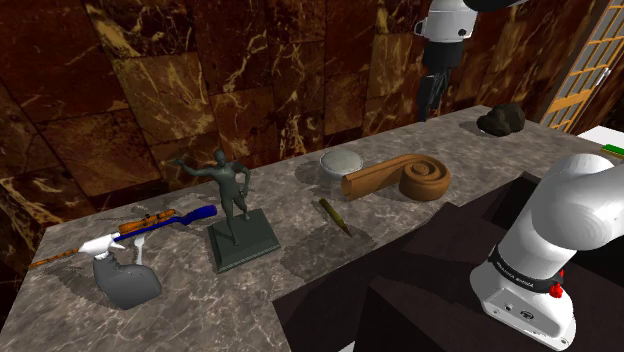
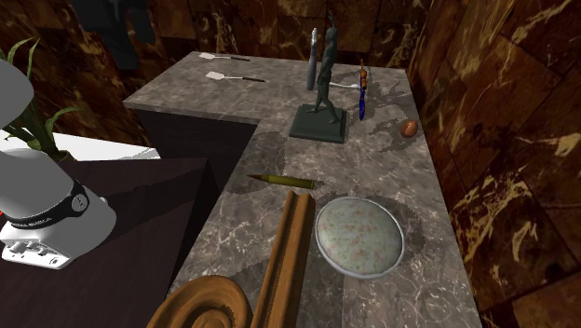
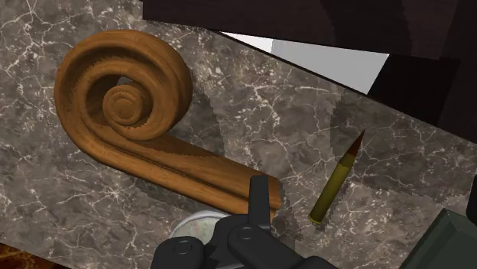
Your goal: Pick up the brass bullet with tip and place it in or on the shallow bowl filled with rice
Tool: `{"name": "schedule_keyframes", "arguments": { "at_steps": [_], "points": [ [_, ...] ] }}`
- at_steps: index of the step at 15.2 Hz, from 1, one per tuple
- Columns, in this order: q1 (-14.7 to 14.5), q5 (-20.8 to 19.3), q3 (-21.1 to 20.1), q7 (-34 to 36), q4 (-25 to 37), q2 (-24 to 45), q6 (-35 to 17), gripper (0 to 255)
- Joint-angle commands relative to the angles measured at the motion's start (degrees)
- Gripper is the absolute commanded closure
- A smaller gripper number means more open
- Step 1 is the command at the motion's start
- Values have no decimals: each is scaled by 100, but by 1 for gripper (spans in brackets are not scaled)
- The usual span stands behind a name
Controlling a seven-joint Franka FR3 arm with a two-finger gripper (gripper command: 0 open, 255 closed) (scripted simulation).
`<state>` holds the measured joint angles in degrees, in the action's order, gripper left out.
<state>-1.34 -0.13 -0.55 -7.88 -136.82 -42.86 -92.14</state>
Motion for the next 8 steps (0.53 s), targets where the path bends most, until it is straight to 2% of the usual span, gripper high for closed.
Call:
{"name": "schedule_keyframes", "arguments": {
  "at_steps": [1, 8],
  "points": [
    [0, 0, 0, 0, 0, 0, 0, 0],
    [-12, 203, -623, 982, -763, 560, -1380, 0]
  ]
}}
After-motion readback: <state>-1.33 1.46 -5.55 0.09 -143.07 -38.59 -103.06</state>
